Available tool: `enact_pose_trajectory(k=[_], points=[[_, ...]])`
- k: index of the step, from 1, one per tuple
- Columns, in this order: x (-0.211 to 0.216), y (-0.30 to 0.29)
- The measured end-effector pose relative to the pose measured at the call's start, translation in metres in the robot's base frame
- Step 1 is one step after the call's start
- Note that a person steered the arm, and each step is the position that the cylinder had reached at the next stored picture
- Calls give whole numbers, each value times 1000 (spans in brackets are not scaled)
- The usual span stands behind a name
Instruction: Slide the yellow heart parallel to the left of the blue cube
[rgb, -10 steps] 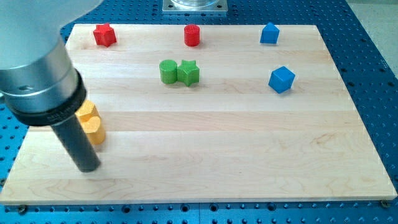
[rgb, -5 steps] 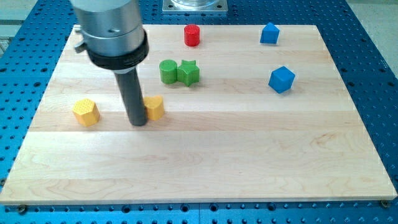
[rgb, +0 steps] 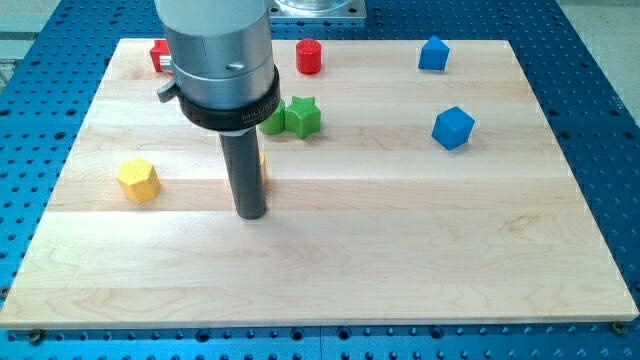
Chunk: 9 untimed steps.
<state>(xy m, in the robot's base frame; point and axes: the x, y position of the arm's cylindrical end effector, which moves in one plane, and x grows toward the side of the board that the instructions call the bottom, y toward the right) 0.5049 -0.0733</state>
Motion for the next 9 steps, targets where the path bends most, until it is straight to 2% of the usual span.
enact_pose_trajectory(k=[5,6,8,9], points=[[-11,-15],[-16,20],[-81,-97],[-43,-65]])
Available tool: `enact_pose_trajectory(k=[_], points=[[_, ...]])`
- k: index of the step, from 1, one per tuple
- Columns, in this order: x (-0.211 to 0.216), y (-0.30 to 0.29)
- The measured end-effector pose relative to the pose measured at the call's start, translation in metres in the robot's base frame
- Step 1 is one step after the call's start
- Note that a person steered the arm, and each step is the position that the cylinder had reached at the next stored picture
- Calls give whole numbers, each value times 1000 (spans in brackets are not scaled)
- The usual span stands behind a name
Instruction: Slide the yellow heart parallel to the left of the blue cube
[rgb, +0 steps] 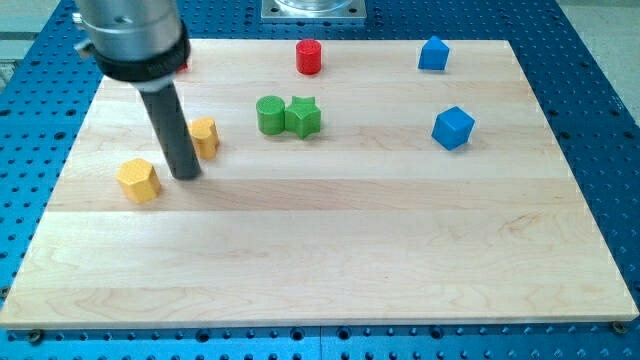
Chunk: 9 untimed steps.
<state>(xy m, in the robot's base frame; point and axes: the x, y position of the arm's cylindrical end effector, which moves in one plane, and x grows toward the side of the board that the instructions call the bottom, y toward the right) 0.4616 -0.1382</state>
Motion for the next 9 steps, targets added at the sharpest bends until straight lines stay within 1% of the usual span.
enact_pose_trajectory(k=[1,2,3,5,6,7,9], points=[[-21,43],[-54,44],[-77,-47],[-61,-62],[-61,-76],[-61,-66],[-60,-65]])
